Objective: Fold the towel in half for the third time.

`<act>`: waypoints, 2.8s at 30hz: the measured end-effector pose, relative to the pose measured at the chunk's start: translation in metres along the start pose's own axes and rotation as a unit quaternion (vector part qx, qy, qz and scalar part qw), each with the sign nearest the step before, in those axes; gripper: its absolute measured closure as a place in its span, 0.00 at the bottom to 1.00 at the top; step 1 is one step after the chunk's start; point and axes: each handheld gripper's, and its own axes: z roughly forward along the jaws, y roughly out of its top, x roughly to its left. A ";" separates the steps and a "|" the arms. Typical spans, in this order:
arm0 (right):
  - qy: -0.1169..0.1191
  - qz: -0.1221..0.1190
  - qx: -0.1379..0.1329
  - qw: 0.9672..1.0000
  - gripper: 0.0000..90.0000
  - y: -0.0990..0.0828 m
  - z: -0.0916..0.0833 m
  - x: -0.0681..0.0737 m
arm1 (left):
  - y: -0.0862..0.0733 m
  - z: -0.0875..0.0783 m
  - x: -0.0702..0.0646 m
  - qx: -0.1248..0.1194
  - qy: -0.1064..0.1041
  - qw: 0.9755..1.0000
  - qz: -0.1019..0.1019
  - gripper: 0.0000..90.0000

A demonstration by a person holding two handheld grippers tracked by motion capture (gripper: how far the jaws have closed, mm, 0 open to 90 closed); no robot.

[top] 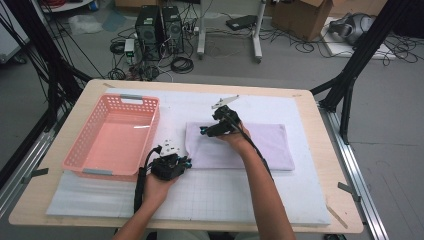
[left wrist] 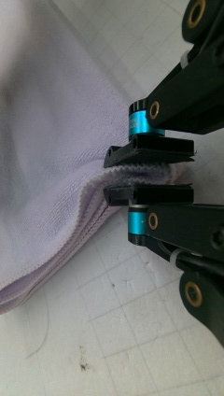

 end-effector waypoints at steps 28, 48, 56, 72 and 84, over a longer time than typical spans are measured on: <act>0.062 -0.054 0.036 0.996 0.87 0.038 0.044 0.045 | 0.007 -0.032 0.006 -0.041 -0.009 0.999 -0.022 0.90; 0.030 0.019 -0.095 0.995 0.87 -0.005 -0.058 -0.013 | 0.066 0.003 -0.042 -0.079 -0.099 0.992 0.017 0.90; 0.006 0.036 -0.108 0.993 0.87 -0.029 -0.082 -0.032 | 0.080 0.027 -0.061 -0.063 -0.111 0.991 0.036 0.90; -0.026 0.059 -0.109 0.992 0.86 -0.069 -0.121 -0.069 | 0.098 0.077 -0.105 -0.044 -0.131 0.989 0.050 0.90; -0.066 0.075 -0.089 0.991 0.83 -0.087 -0.135 -0.092 | 0.106 0.106 -0.126 -0.062 -0.122 0.990 0.033 0.64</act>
